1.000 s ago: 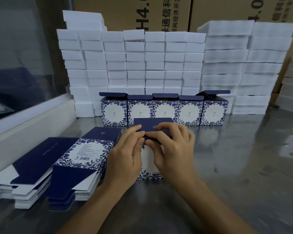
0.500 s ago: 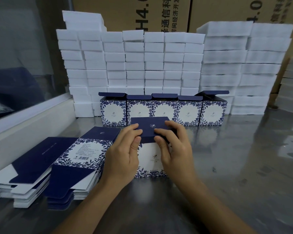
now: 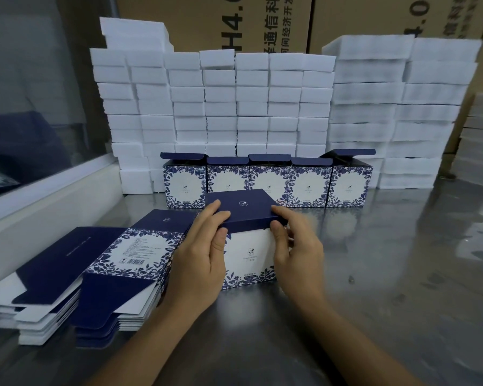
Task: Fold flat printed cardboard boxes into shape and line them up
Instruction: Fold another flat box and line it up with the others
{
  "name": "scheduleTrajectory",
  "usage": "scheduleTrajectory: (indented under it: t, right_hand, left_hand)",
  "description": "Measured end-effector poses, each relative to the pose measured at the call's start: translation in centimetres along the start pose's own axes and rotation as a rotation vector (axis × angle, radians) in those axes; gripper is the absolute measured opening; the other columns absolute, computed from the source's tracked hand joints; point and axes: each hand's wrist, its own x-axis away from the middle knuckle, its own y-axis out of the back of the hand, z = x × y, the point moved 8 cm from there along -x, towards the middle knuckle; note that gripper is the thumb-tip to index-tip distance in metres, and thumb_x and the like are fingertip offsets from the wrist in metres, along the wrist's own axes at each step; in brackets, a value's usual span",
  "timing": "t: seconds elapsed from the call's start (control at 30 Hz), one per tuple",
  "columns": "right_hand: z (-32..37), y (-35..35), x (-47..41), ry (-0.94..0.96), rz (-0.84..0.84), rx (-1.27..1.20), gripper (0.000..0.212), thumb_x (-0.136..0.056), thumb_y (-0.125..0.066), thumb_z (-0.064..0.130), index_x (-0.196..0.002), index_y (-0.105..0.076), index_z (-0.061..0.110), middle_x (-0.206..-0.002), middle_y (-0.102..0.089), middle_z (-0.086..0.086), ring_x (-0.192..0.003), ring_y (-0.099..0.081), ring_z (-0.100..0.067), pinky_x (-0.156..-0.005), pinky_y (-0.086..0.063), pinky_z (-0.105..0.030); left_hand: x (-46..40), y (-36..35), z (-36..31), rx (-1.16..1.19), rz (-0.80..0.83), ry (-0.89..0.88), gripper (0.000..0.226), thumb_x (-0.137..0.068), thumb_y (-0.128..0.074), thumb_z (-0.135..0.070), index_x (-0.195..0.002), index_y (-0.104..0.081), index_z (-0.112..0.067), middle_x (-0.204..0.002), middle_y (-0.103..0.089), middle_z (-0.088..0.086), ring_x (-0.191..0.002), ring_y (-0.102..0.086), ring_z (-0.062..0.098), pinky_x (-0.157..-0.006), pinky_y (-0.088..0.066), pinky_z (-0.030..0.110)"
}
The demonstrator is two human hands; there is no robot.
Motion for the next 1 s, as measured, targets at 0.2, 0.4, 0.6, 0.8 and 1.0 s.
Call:
scheduleTrajectory:
  t: [0.2,0.4,0.6,0.8,1.0]
  right_hand:
    - [-0.2,-2.7,1.3,-0.044,0.238,0.163,0.105,-0.076,-0.061,0.073,-0.157,-0.007,0.037,-0.144,-0.033,0.008,-0.131,-0.044,-0.012,-0.095,-0.046,-0.031]
    - [-0.7,-3.5,1.9,-0.108,0.233,0.247,0.116,-0.061,-0.053,0.082,-0.141,0.027,0.059,-0.153,-0.02,-0.008,-0.136,-0.039,-0.029,-0.1,-0.047,-0.055]
    - [-1.7,-2.5,1.3,-0.106,0.196,0.198,0.125,-0.054,-0.066,0.074,-0.147,0.015,0.056,-0.137,-0.029,0.001,-0.124,-0.045,-0.026,-0.097,-0.048,-0.045]
    - [-1.8,1.4,-3.3,0.023,0.011,0.3,0.127,-0.054,-0.076,0.063,-0.151,0.006,0.054,-0.142,-0.032,-0.01,-0.126,-0.043,-0.032,-0.094,-0.05,-0.053]
    - [-0.7,4.5,-10.8,0.216,-0.139,0.296,0.122,-0.061,-0.083,0.059,-0.155,-0.007,0.041,-0.146,-0.029,-0.012,-0.131,-0.038,-0.027,-0.096,-0.048,-0.044]
  left_hand:
    - [0.7,-1.3,0.2,0.109,0.067,0.002,0.042,-0.099,-0.044,-0.027,-0.141,-0.049,-0.023,-0.156,-0.033,-0.014,-0.143,-0.031,0.002,-0.106,-0.046,0.045]
    - [0.8,-1.9,-0.6,0.199,0.132,-0.049,0.051,-0.097,-0.044,-0.037,-0.147,-0.04,-0.029,-0.158,-0.027,-0.019,-0.143,-0.027,0.0,-0.094,-0.036,0.001]
    - [1.7,-3.3,1.4,0.131,0.27,0.028,0.057,-0.1,-0.041,-0.046,-0.152,-0.018,-0.043,-0.158,-0.018,-0.027,-0.147,-0.023,0.007,-0.117,-0.028,0.034]
    - [2.6,-7.5,4.3,-0.318,0.632,0.123,0.04,-0.097,-0.027,-0.059,-0.111,-0.055,-0.034,-0.109,-0.061,-0.015,-0.104,-0.057,0.012,-0.088,-0.038,0.029]
    - [1.1,-8.9,6.5,-0.362,0.621,0.154,0.023,-0.094,-0.045,-0.056,-0.105,-0.05,-0.037,-0.109,-0.056,-0.019,-0.093,-0.051,0.009,-0.096,-0.037,0.032]
